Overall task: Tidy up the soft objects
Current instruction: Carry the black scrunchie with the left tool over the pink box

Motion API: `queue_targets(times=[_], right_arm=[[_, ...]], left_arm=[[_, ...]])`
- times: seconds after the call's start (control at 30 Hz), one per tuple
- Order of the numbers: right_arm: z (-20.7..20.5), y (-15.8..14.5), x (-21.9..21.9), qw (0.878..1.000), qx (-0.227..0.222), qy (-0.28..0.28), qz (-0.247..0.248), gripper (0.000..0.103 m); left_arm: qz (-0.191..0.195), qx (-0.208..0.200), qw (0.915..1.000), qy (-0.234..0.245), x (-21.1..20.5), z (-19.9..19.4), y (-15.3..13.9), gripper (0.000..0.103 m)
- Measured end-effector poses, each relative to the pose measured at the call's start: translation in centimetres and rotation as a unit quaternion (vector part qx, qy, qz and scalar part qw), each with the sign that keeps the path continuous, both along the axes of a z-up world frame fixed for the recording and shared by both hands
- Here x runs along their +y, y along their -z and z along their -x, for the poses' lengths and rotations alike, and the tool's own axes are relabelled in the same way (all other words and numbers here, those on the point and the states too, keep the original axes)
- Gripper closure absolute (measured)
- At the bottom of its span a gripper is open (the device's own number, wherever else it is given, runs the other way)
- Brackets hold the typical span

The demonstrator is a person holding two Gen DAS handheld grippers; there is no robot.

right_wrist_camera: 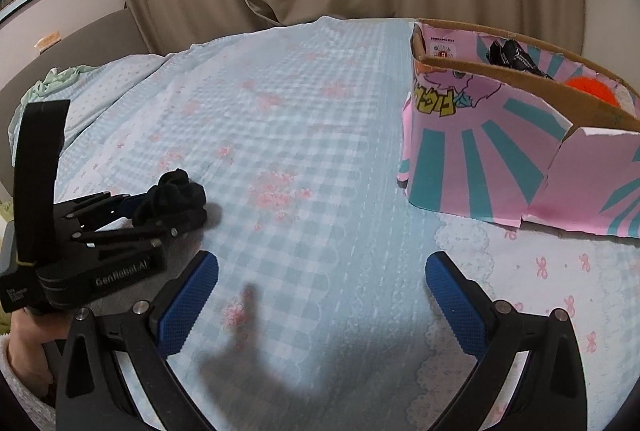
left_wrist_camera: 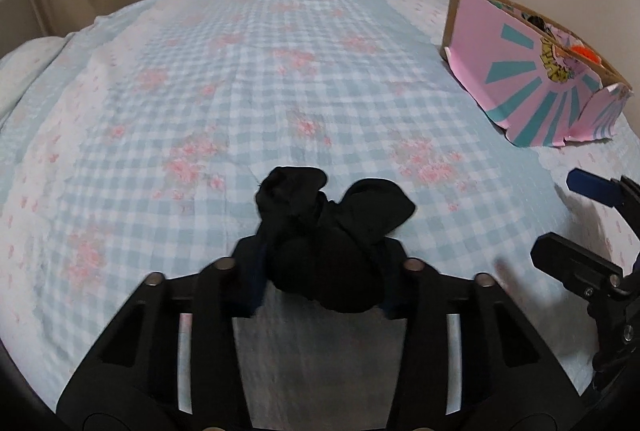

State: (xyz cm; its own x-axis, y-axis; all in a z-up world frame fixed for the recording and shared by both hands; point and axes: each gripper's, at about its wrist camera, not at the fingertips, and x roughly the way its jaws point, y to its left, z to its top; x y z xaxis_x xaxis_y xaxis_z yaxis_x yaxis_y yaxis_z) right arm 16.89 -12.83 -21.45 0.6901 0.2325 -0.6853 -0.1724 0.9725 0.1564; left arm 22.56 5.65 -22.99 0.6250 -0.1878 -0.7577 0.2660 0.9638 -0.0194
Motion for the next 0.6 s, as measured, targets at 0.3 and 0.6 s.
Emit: queue_targets(times=[0.3,0.6], right_arm=[[0.4,-0.7,-0.3,1.000,-0.007,0.003,-0.001,0.000],[2.8,-3.5,-2.0,1.000,-0.027,0.012,-0.005,0.000]], left_arm=[[0.008,-0.006,0.9999,-0.014,0.5,0.8,-1.2,0.072],[0.007,-0.039,0.9992,-0.003,-1.0,2.9,-6.0,0.072]])
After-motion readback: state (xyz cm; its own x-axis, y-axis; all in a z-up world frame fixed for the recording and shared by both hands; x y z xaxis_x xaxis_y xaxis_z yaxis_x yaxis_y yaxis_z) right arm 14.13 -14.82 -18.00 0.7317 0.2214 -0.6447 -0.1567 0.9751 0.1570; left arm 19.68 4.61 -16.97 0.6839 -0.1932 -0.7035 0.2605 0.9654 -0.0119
